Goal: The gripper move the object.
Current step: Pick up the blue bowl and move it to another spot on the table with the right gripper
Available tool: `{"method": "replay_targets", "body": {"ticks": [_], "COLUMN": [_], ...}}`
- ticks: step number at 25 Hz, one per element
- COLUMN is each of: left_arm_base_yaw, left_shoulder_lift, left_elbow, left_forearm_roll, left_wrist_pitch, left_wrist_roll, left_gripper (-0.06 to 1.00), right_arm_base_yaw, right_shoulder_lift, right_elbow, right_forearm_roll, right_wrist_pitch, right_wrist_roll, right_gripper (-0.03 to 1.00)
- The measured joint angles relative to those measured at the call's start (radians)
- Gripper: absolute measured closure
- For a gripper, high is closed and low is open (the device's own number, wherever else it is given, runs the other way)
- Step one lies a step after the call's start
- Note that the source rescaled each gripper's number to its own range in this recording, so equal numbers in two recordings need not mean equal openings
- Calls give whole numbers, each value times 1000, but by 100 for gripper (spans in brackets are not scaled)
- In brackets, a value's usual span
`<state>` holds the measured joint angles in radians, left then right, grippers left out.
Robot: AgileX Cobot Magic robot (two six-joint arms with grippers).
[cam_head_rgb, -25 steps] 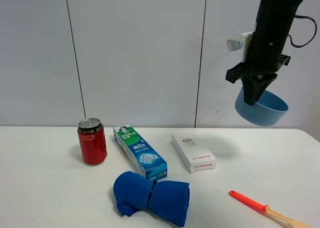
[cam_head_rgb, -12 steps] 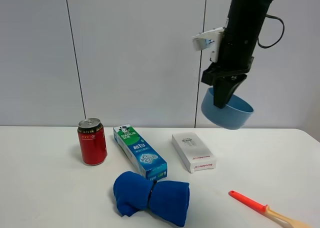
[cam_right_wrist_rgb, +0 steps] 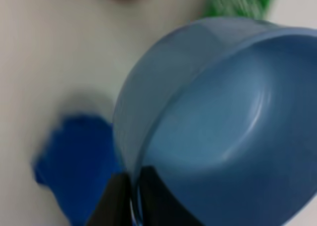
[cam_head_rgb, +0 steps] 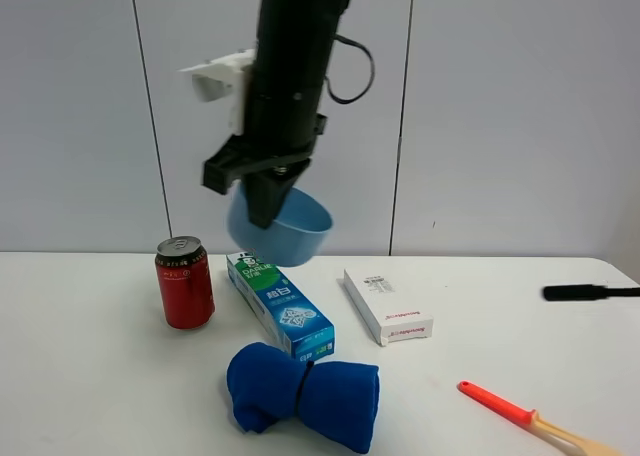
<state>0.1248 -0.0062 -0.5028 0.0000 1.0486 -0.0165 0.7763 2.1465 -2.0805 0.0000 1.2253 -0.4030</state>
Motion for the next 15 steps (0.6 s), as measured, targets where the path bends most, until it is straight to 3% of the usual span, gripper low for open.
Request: {"method": "replay_targets", "body": {"ticks": [7, 15], "left_arm_base_yaw": [0, 0], "left_shoulder_lift": [0, 0], "left_elbow": [0, 0], "left_forearm_roll": [0, 0], "left_wrist_pitch": [0, 0], "left_wrist_roll": [0, 0], "left_gripper": [-6, -6], "right_arm_base_yaw": [134, 223], "right_shoulder_lift": [194, 288], "right_elbow": [-251, -264], "right_forearm_roll": [7, 21], "right_wrist_pitch": [0, 0], "right_wrist_roll": [14, -22], "right_gripper": [97, 97]}}
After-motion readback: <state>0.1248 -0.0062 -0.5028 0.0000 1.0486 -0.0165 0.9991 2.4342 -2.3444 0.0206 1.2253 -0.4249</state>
